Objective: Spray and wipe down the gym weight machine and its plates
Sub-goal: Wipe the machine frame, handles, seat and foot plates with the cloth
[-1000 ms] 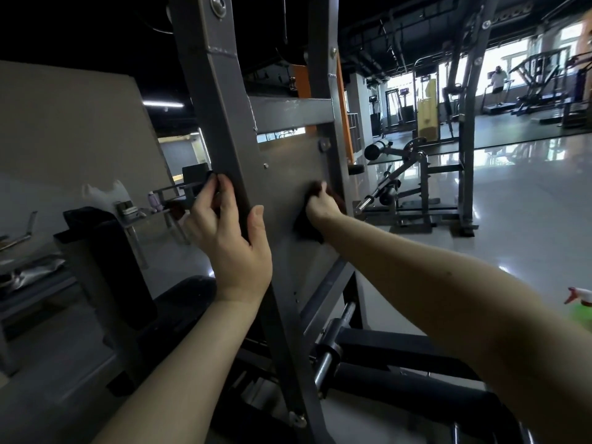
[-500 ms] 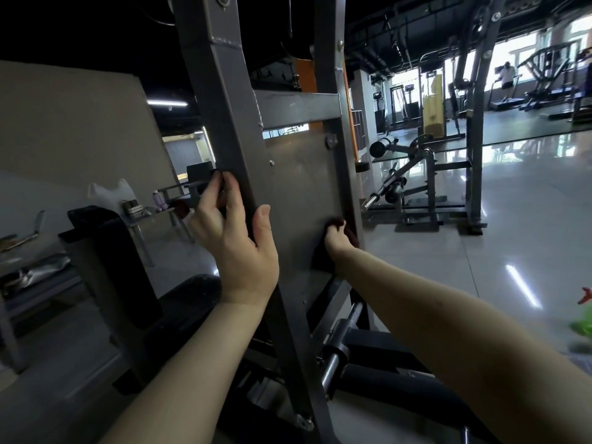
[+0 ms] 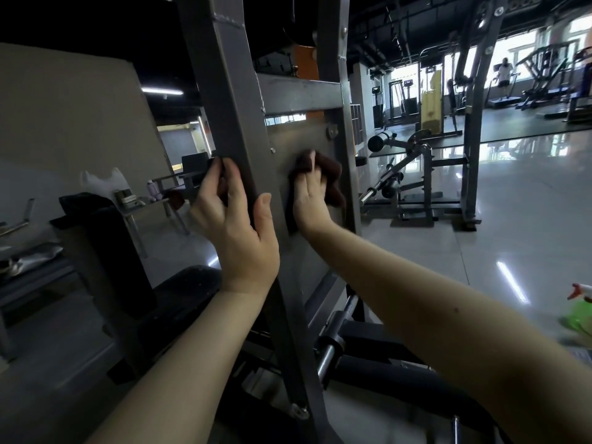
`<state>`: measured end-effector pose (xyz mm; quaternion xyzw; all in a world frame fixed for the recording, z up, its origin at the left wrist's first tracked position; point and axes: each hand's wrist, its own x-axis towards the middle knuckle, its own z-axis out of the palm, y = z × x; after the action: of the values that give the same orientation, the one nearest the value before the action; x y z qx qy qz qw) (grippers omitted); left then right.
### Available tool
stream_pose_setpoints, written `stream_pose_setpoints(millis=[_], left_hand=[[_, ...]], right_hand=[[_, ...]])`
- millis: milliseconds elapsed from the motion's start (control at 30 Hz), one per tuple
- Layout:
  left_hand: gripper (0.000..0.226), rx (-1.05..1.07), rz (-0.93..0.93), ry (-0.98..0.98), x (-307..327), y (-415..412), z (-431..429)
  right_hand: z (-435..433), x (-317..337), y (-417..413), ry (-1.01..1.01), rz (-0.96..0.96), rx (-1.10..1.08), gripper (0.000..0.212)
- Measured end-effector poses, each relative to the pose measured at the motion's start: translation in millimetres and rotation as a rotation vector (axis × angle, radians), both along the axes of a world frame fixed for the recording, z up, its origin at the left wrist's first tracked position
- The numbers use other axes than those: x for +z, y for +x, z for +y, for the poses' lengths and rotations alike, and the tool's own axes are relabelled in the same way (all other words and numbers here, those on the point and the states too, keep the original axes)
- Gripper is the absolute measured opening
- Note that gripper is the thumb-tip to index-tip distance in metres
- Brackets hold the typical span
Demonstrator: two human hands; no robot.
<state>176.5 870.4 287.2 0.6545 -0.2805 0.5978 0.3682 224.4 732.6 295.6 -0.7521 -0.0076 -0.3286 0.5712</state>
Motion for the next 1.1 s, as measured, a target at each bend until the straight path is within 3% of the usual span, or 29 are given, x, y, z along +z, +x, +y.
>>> stream_pose_setpoints(millis=[133,233,300,433,533,767,900,967,1100], left_hand=[[0.054,0.023,0.0,-0.029,2,-8,-3],[0.054,0.035,0.015,-0.033,3,-10,-3],[0.054,0.042,0.029,-0.02,3,-10,-1],[0.056,0.066,0.05,0.044,5,-10,4],[0.059,0.066,0.083,0.105,3,-10,11],[0.059,0.021,0.163,0.038,-54,-27,10],[0.058,-0.018,0.243,0.021,-104,-38,15],[0.058,-0.049,0.292,-0.005,-124,-43,17],[0.059,-0.144,0.362,-0.006,-135,-45,20]], right_hand=[[10,-85,-26,0.083,0.421,0.028,0.055],[8,-91,-24,0.201,0.523,0.026,0.061],[6,-59,-23,0.176,0.445,0.022,0.061],[8,23,-29,0.028,0.091,0.097,0.06],[11,43,-33,-0.076,-0.075,0.102,0.06],[26,-80,-58,0.01,0.036,0.153,0.062],[22,-135,-70,0.036,0.163,0.014,0.057],[19,-130,-70,0.1,0.172,-0.035,0.045],[15,-66,-64,0.182,-0.058,-0.024,0.02]])
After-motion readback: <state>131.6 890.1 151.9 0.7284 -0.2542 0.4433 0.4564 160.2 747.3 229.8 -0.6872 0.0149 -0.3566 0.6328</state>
